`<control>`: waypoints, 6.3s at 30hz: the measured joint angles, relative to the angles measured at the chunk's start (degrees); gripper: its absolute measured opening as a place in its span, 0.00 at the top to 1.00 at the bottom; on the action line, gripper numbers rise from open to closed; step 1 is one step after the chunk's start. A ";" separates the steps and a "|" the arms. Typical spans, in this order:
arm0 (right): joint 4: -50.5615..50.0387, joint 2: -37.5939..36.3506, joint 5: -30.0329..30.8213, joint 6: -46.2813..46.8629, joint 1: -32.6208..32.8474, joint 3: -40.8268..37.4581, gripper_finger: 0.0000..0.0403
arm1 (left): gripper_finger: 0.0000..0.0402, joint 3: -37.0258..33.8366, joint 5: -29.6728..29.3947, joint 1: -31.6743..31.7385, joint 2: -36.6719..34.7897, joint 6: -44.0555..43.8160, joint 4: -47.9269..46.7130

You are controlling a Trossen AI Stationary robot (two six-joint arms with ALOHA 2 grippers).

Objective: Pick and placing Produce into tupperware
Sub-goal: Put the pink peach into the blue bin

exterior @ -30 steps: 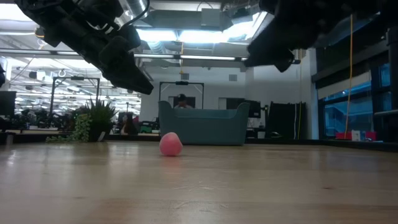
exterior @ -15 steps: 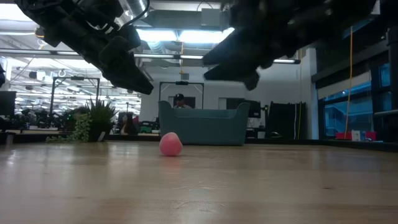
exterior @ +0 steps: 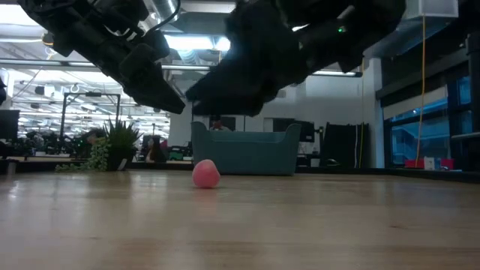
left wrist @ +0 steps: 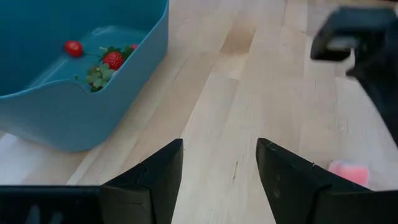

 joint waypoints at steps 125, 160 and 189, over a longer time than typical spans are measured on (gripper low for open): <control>-61.36 8.52 -7.82 -3.52 -35.22 51.28 0.70 | 0.51 -0.04 -0.28 -2.16 0.00 13.15 12.36; -78.60 23.24 -11.22 7.64 -44.36 53.94 0.70 | 0.51 -0.04 -0.22 -2.16 0.00 12.02 10.79; -77.08 25.86 -10.87 6.61 -44.27 53.70 0.52 | 0.51 -0.04 -0.17 -2.16 0.00 12.04 9.85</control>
